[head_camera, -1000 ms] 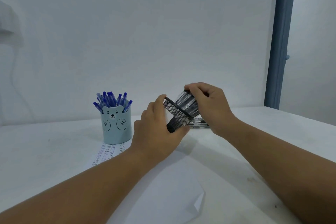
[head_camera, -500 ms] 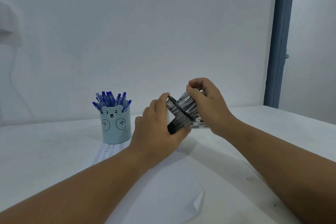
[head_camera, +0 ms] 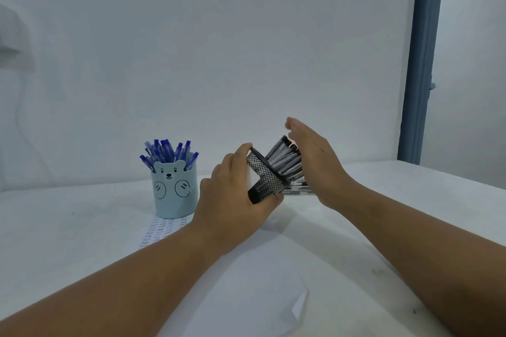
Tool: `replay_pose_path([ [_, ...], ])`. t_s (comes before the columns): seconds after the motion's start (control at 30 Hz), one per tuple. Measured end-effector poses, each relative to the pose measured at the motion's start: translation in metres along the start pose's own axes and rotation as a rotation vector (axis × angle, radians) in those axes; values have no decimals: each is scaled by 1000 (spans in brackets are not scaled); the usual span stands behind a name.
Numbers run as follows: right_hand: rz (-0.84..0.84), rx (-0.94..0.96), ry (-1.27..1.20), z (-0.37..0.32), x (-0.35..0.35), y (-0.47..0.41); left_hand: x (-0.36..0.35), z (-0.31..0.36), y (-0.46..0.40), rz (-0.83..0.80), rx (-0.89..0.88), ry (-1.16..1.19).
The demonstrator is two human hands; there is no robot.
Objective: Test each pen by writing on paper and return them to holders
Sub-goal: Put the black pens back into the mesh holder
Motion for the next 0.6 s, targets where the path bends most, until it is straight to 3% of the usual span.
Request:
replay_pose_path([
  [0.13,-90,14,91,4,-2,0,0,0,0,-1,-9,-3],
  [0.4,-20,28,-186,14,13,-16,-2,-10,-5,1,102,86],
  [0.47,-58,20,-12,32,23,-20,-4,-18,-7,10,172,164],
  [0.6,-334,86,699,82,30,-25,-7,-30,-11,34,286,274],
])
Point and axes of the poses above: each hand's wrist, its own y-axis away from the middle knuckle, its own x-axis out of the back of the hand, z = x × y, the point moved 5 cm from there along -y, towards the middle knuckle, and after that the axes turned 5 degrees about x, right-handed, at the moved point
